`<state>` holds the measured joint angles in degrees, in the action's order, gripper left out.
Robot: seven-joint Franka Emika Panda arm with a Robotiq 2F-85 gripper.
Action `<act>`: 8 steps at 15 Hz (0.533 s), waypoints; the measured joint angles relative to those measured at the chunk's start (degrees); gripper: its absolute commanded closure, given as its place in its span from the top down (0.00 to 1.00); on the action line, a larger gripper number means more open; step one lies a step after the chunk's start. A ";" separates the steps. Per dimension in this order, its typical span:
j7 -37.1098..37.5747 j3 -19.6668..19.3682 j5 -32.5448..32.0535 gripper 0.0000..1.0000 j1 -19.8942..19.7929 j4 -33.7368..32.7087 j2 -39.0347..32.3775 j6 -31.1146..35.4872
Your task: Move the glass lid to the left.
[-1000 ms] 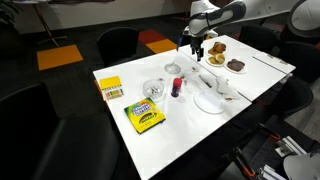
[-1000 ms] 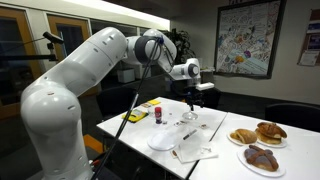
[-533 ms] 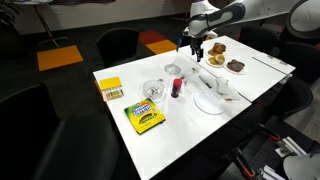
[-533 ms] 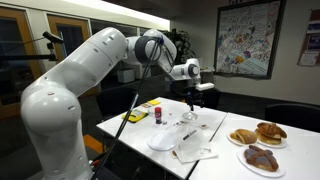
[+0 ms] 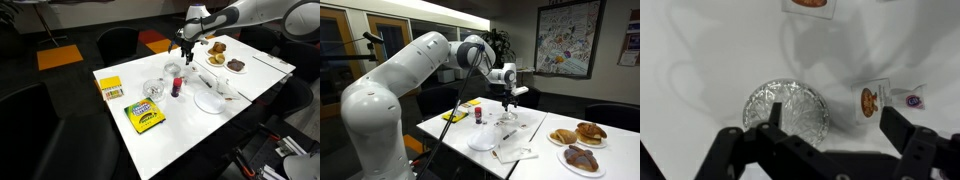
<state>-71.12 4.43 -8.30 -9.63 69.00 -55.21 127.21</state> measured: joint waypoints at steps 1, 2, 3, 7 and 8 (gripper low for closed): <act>-0.02 0.41 0.63 1.00 0.00 -0.29 -0.82 1.04; -0.06 0.69 0.96 1.00 0.00 -0.75 -1.79 2.15; -0.11 0.86 1.13 1.00 -0.01 -1.40 -2.76 3.15; -0.91 1.00 1.20 1.00 -0.02 -5.17 -6.16 5.40; -1.36 1.16 1.27 1.00 -0.06 -6.23 -6.84 5.58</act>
<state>-72.48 5.59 -7.02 -9.69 62.76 -62.05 132.79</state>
